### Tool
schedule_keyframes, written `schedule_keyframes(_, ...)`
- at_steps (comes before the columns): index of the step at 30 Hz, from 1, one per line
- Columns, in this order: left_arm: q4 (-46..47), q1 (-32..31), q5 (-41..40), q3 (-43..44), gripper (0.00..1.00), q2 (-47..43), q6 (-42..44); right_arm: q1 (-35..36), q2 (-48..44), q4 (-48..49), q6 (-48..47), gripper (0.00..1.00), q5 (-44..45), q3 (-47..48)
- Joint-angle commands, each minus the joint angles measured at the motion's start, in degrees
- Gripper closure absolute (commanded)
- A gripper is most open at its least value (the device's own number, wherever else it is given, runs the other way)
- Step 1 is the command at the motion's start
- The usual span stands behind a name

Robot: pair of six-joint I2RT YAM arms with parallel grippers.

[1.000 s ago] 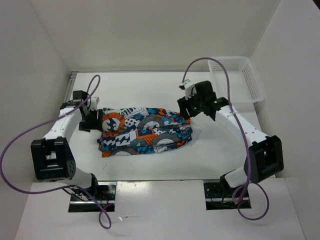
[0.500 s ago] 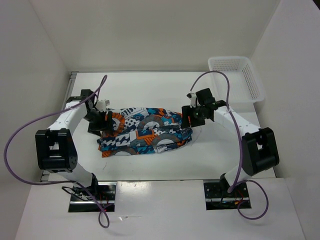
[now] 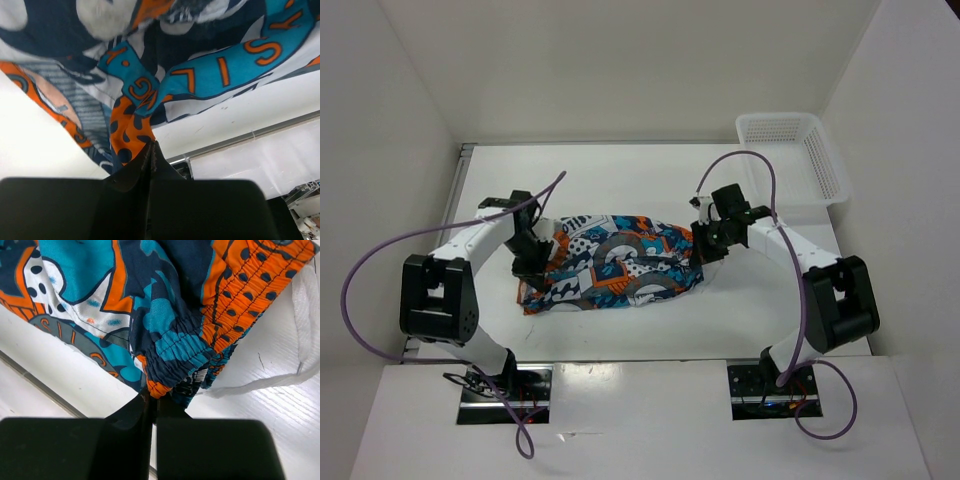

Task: Fold and stack the shorts
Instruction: Fold the shorts

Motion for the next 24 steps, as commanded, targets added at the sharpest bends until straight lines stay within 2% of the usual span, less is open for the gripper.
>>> schedule_keyframes(1, -2.98, 0.18, -1.83, -0.88, 1.0, -3.74, 0.21, -0.29, -3.15, -2.38, -6.57, 1.0, -1.67, 1.8)
schedule_keyframes(4, -4.03, 0.18, -7.45, -1.49, 1.0, -6.9, 0.21, -0.29, -3.15, -5.89, -10.18, 1.0, -5.18, 3.12)
schedule_keyframes(9, -10.96, -1.14, -7.98, -3.69, 1.0, -12.61, 0.21, 0.24, -0.61, -10.99, -13.95, 1.0, -5.19, 6.28)
schedule_keyframes(13, -13.17, -1.75, -7.91, -4.4, 1.0, -13.24, 0.21, 0.77, 0.8, -16.26, -18.61, 1.0, -4.66, 9.02)
schedule_keyframes(16, -13.18, -1.75, -8.6, -4.4, 1.0, -15.08, 0.21, 4.62, 0.8, -16.8, -20.37, 0.98, -1.43, 9.02)
schedule_keyframes(18, -11.34, -5.07, -10.09, -4.4, 1.0, -15.08, 0.21, 8.22, 0.8, -16.28, -19.77, 0.96, 1.13, 7.88)
schedule_keyframes(19, -10.03, -6.75, -15.23, -4.4, 1.0, -15.08, 0.21, 8.24, 0.8, -16.27, -18.98, 0.92, 1.66, 7.87)
schedule_keyframes(20, -5.84, -8.33, -19.28, -8.23, 1.0, -15.08, 0.21, 9.02, 0.8, -16.27, -18.45, 0.87, 1.67, 7.87)
schedule_keyframes(21, -4.23, -10.61, -22.81, -10.27, 0.97, -15.08, 0.21, 9.55, 1.33, -15.66, -18.45, 0.78, 1.67, 7.87)
schedule_keyframes(22, -3.43, -11.24, -26.32, -12.11, 0.89, -14.39, 0.21, 9.56, 1.85, -15.66, -17.66, 0.69, 4.02, 7.87)
schedule_keyframes(23, -2.73, -11.77, -26.36, -13.26, 0.79, -14.38, 0.21, 9.56, 1.86, -15.66, -17.65, 0.63, 5.0, 7.87)
schedule_keyframes(24, -2.72, -11.77, -26.36, -13.28, 0.69, -14.38, 0.21, 9.56, 1.86, -15.66, -17.65, 0.54, 5.79, 7.87)
